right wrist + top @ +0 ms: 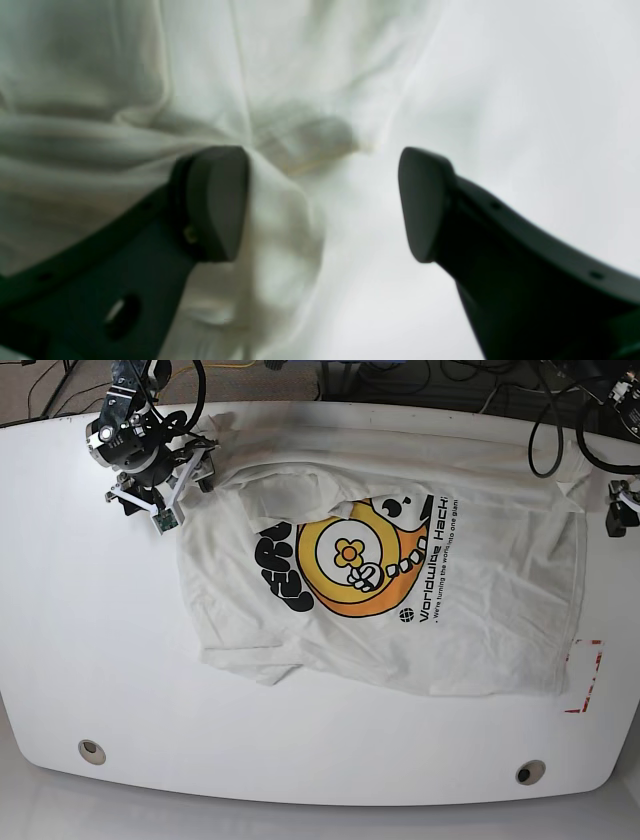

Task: Layout the t-shirt on the table in an organized manner, then fold the t-shirt properly
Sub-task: 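Move both grippers over the t-shirt toward its shoulders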

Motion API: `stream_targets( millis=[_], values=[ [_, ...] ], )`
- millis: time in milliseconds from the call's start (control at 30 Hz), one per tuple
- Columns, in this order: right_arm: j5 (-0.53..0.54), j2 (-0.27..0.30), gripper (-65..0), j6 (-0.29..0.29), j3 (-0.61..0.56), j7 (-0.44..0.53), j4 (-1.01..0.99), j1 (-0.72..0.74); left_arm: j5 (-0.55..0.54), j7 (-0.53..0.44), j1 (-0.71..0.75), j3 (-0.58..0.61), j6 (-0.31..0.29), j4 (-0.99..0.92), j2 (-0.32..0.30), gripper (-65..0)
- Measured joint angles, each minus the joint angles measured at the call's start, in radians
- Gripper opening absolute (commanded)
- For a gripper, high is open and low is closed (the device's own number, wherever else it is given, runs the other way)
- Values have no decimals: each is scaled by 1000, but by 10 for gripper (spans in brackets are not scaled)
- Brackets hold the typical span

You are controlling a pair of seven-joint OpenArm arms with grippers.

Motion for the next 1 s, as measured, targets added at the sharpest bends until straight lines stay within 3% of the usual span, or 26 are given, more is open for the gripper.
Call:
stream_targets(
  millis=[167,400,733,1000],
  values=[
    [0,-7,-206,0,0,-1,0,54,97,4,-58,50,0,0,-4,-242],
    [4,-37,-206,3,0,0,0,146,256,-79,-90,158,0,1,9,-243],
    [-2,-35,-206,0,3,4,-153,258,557,-275,-83,285,-3,-1,149,-243],
    [0,-20,-206,0,0,128,-314,280,619,-303,-66,294,-3,-2,172,-243]
  ],
)
